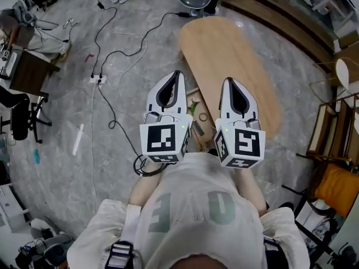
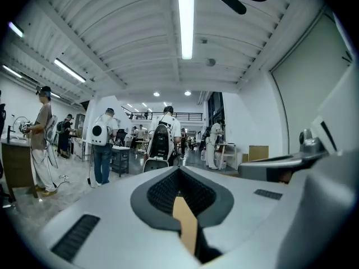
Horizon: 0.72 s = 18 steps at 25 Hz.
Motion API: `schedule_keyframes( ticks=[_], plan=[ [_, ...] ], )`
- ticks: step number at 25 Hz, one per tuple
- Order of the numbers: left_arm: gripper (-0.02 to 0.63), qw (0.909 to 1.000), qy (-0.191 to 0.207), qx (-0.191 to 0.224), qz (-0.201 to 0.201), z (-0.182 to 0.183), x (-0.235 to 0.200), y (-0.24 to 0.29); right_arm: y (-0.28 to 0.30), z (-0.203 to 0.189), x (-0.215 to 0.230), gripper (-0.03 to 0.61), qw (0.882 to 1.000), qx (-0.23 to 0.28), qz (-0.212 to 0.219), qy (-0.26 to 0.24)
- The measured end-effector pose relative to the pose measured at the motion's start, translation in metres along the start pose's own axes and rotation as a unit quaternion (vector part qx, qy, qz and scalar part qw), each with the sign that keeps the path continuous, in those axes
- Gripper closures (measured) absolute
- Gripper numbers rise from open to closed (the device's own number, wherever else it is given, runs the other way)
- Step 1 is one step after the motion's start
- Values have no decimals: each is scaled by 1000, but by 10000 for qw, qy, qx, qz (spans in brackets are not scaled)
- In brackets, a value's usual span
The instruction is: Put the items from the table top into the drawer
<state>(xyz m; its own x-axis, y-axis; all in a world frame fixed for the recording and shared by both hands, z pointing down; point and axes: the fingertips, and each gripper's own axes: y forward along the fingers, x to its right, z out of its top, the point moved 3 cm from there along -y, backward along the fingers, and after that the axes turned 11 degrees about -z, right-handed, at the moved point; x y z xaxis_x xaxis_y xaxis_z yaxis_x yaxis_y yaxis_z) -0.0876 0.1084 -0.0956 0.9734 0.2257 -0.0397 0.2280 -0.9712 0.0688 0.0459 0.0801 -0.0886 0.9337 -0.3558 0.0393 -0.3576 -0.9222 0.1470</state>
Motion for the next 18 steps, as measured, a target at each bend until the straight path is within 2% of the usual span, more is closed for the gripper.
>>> schedule_keyframes(
  ticks=[5, 18],
  plan=[
    [607, 9999, 59, 83, 18, 8, 24, 1, -21, 19, 2, 574, 9986, 367, 212, -320],
    [607, 9992, 230, 315, 110, 19, 72, 6, -45, 23, 46, 574, 9975, 518, 386, -296]
  ],
)
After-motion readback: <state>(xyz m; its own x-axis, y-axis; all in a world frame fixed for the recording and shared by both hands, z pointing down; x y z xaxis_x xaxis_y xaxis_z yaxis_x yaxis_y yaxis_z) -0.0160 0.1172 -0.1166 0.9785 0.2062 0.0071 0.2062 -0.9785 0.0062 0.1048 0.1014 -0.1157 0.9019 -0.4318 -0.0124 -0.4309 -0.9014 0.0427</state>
